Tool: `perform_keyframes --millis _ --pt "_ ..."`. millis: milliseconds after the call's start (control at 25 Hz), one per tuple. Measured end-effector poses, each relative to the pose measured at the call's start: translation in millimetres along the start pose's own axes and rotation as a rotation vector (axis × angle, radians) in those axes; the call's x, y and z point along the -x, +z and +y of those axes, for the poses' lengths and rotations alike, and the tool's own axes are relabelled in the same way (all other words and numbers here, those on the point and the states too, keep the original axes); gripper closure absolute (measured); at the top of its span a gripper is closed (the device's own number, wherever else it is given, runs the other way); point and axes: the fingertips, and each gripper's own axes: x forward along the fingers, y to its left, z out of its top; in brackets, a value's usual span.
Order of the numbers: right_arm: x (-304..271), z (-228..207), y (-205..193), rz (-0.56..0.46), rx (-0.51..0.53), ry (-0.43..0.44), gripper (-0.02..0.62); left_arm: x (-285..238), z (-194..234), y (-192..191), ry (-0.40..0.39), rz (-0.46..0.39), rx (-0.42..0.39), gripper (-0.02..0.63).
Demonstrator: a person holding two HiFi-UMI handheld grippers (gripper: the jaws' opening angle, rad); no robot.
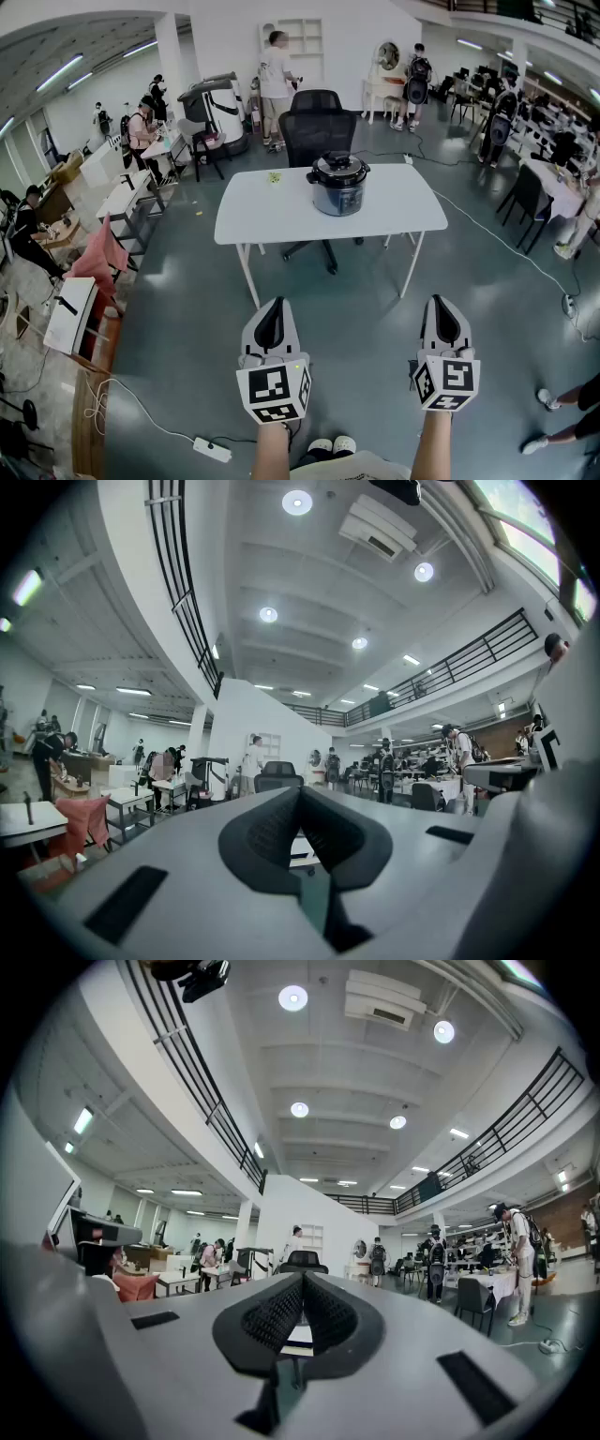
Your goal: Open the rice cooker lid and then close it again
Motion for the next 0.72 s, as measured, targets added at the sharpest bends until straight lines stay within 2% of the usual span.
perform_keyframes --millis 720 --pt "-16 -18 -2 -0.009 -0.022 0.015 0.586 -18 -9 -3 0.028 0.007 -0.001 0.592"
